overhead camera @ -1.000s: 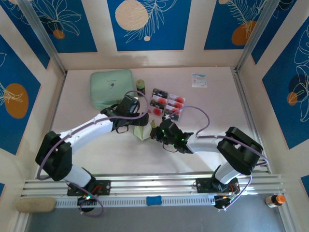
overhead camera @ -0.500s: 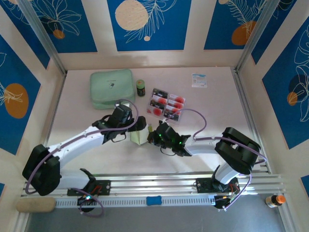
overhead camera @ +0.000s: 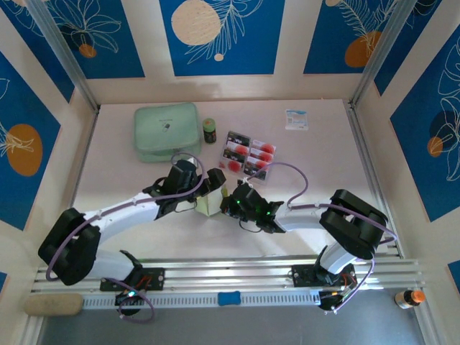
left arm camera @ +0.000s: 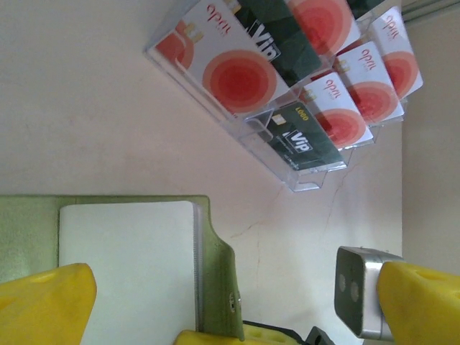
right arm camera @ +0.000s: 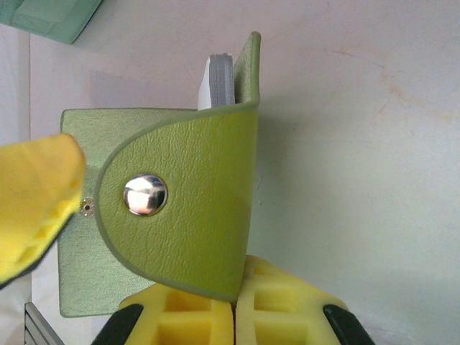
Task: Put the credit cards into the card holder
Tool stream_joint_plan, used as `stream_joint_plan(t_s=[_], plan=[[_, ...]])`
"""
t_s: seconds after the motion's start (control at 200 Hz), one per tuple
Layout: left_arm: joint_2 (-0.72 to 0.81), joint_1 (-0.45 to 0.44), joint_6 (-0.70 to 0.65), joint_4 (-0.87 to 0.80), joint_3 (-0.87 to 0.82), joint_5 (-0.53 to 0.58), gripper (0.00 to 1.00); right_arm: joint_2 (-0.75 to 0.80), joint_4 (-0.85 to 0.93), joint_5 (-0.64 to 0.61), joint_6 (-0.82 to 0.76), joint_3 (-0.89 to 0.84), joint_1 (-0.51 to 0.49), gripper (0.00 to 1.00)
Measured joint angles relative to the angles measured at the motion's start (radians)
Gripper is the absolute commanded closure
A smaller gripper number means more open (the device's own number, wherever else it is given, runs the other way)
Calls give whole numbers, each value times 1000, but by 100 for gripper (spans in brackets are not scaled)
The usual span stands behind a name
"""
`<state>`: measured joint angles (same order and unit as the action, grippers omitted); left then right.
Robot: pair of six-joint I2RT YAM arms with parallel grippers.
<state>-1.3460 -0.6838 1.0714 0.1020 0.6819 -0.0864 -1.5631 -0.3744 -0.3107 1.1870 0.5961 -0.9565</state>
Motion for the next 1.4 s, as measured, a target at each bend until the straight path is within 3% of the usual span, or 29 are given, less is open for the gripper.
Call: stream_joint_plan(t_s=[0.265, 0.64, 0.795, 1.085, 1.21, 1.395], plan=[[0, 0, 15, 45, -99, 15, 0, -12, -24, -5, 31, -33, 0, 100], [-52, 6, -116, 108, -169, 35, 0, -60, -77, -5, 83, -55, 0, 100], [-61, 6, -197, 108, -169, 35, 0, -58, -86, 4, 91, -57, 3, 84], [-60, 8, -288, 99, -167, 44, 0, 44, -23, 15, 90, -109, 50, 73], [-56, 8, -307, 90, -163, 47, 0, 119, 32, 15, 70, -111, 76, 74], [-44, 8, -322, 79, -161, 55, 0, 206, 125, 15, 16, -96, 112, 87]])
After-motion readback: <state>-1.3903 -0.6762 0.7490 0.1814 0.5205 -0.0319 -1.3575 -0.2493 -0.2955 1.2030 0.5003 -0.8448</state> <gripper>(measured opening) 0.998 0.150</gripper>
